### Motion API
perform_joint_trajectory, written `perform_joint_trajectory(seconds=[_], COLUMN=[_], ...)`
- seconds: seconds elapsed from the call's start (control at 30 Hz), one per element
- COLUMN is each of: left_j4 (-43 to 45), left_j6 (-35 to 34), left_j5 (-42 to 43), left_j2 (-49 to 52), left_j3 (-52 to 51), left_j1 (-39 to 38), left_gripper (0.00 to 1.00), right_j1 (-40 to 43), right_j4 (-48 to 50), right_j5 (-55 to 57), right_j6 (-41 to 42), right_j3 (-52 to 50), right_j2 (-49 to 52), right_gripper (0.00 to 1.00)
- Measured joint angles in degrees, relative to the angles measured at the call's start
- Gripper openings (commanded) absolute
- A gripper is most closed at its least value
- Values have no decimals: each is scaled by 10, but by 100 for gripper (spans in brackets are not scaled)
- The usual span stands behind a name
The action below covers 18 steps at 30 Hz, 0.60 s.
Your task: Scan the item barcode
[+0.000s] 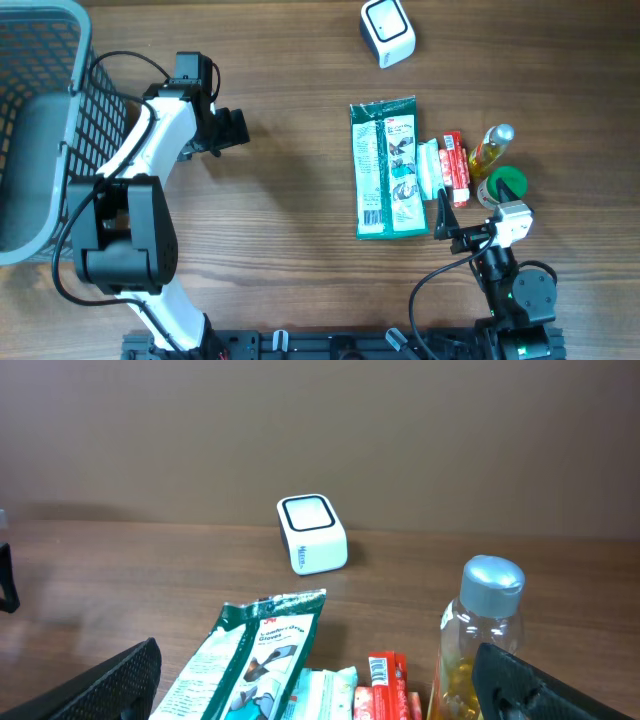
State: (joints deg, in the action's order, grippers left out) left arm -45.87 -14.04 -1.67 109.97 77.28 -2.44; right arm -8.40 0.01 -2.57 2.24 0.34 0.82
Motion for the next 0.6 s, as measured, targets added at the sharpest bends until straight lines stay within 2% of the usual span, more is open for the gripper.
perform_joint_trajectory(seconds=[0.37,0.47,0.6], left_j4=[0,0,1], left_j6=[0,0,0], left_j5=[0,0,0], left_j2=[-28,-99,-244], left_j3=[0,-1,0], left_j1=[-9,-30,-66], left_gripper=[100,100,100], right_j1=[0,0,0], right_j4=[0,0,0], right_j5=[0,0,0], right_j6=[0,0,0], right_j3=[0,0,0], right_j2=[0,0,0], right_gripper=[100,100,100])
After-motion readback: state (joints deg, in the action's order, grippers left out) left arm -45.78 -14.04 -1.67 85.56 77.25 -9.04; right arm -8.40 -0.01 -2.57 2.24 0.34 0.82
